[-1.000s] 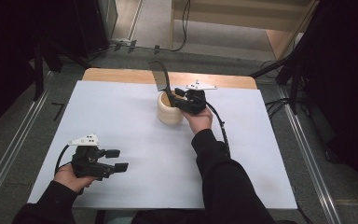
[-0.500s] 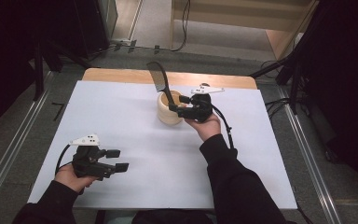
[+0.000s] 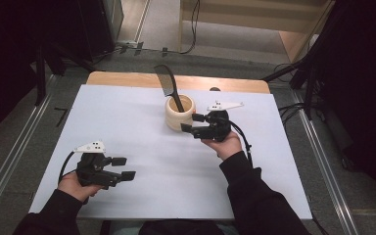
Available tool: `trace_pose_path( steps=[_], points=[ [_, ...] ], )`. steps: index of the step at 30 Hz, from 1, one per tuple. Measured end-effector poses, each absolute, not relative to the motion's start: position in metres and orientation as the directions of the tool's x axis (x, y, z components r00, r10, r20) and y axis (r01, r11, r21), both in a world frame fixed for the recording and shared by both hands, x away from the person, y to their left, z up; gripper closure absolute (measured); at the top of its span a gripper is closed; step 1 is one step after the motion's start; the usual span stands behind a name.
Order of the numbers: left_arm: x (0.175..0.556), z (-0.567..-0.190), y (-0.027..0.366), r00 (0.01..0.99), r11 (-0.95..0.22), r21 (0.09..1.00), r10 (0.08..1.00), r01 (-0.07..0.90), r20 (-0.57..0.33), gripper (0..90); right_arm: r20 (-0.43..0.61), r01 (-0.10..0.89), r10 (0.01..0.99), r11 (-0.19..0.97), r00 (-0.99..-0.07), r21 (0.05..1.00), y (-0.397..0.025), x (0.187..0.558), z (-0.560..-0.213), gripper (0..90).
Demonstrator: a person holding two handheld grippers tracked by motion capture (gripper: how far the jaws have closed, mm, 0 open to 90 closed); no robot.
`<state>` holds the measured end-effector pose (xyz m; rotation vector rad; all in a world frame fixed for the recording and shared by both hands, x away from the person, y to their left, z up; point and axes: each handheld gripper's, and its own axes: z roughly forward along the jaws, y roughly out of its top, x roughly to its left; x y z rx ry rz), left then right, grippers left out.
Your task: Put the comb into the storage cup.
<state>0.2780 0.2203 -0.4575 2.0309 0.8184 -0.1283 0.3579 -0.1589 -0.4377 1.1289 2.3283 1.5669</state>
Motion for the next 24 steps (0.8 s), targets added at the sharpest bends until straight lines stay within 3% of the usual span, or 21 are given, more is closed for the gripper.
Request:
trace_pose_path(
  steps=[24],
  points=[
    [0.277,-0.457,0.22,0.774,-0.366,0.716,0.501,0.594,-0.387,25.4,0.274,0.584,0.639,0.341,-0.719,0.737,-0.188,0.299,-0.452,23.2]
  ],
)
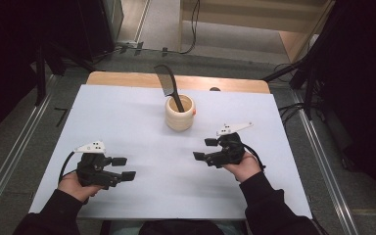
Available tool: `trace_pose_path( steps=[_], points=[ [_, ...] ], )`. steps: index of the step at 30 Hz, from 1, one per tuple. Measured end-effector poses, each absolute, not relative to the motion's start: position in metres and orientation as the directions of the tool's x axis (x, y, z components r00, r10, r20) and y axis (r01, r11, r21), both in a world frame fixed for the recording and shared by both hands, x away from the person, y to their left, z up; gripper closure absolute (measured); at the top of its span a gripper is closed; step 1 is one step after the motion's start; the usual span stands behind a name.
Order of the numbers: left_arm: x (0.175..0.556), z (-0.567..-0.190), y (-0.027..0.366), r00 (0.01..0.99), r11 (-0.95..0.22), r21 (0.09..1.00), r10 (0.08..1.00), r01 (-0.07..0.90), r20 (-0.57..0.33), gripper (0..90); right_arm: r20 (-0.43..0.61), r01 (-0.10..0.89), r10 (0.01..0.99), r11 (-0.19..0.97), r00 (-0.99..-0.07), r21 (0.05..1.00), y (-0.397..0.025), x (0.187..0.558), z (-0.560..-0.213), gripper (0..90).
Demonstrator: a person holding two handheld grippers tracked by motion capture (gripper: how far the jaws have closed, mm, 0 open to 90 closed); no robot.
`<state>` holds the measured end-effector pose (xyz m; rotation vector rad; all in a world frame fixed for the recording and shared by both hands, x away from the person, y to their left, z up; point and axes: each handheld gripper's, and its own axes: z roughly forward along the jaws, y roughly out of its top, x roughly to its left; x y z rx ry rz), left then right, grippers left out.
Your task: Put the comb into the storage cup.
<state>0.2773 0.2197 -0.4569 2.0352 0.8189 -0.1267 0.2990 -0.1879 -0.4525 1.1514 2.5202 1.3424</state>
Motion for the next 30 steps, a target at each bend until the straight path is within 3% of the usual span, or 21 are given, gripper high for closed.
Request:
trace_pose_path(
  steps=[30],
  points=[
    [0.277,-0.457,0.22,0.773,-0.365,0.717,0.505,0.594,-0.384,25.4,0.257,0.637,0.744,0.28,-0.617,0.718,-0.25,0.248,-0.473,19.2]
  ],
)
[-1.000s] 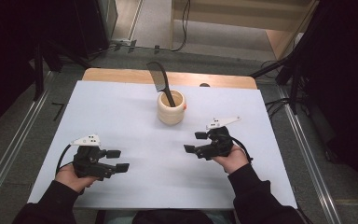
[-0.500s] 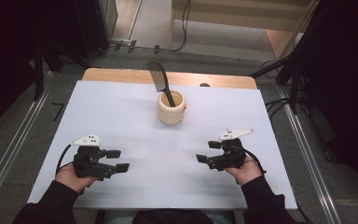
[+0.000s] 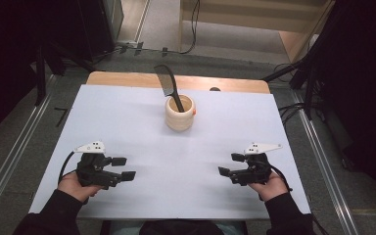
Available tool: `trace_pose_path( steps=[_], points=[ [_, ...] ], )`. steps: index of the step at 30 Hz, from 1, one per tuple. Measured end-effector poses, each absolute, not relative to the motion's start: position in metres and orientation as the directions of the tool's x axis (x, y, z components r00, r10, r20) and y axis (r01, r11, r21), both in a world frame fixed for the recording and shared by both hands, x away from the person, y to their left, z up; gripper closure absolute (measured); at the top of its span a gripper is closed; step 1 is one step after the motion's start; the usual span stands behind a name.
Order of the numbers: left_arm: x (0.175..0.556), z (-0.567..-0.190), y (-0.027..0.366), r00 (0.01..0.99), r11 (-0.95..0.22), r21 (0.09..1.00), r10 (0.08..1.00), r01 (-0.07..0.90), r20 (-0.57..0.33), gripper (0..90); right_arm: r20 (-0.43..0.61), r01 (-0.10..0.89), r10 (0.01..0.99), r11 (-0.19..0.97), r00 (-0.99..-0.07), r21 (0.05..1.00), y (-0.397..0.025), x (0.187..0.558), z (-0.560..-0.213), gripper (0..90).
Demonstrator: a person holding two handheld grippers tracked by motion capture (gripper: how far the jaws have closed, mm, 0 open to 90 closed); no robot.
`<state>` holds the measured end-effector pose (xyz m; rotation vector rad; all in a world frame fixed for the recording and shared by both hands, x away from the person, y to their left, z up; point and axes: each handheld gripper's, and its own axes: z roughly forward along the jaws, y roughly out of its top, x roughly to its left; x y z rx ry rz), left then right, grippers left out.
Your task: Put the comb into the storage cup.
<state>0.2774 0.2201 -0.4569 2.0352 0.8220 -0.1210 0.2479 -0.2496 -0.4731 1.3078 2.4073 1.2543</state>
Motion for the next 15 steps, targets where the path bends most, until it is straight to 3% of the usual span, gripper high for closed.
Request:
trace_pose_path(
  steps=[15],
  points=[
    [0.2771,-0.4567,0.2198,0.773,-0.367,0.716,0.506,0.594,-0.382,25.3,0.265,0.646,0.747,0.274,-0.61,0.712,-0.2581,0.2394,-0.479,19.2]
  ],
)
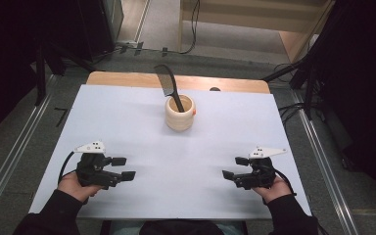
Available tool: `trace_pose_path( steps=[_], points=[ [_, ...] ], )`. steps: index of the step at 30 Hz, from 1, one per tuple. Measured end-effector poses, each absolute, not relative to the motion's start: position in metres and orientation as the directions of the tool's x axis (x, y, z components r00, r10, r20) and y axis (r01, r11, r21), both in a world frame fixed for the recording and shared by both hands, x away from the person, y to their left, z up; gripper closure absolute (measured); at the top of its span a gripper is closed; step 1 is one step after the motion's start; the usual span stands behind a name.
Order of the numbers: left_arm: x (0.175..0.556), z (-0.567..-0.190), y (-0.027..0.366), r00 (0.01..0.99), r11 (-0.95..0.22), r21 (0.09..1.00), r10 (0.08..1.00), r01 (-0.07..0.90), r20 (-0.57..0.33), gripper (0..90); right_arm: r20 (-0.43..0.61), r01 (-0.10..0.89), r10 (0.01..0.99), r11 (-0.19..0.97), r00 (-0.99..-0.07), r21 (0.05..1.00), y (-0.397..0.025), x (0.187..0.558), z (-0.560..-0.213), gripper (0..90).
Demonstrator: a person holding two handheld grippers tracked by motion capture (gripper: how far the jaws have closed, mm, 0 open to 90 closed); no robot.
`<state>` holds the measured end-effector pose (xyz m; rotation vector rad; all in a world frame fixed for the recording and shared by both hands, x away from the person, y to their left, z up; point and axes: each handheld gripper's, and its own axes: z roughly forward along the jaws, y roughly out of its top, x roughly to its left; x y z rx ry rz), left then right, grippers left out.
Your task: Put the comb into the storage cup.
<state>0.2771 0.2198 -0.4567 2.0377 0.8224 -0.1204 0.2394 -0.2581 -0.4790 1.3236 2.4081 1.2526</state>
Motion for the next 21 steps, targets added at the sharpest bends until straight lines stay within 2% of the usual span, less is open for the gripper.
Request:
trace_pose_path(
  steps=[21],
  points=[
    [0.2775,-0.457,0.219,0.777,-0.374,0.714,0.501,0.592,-0.382,25.4,0.26,0.646,0.742,0.292,-0.619,0.705,-0.2551,0.241,-0.481,19.3]
  ],
)
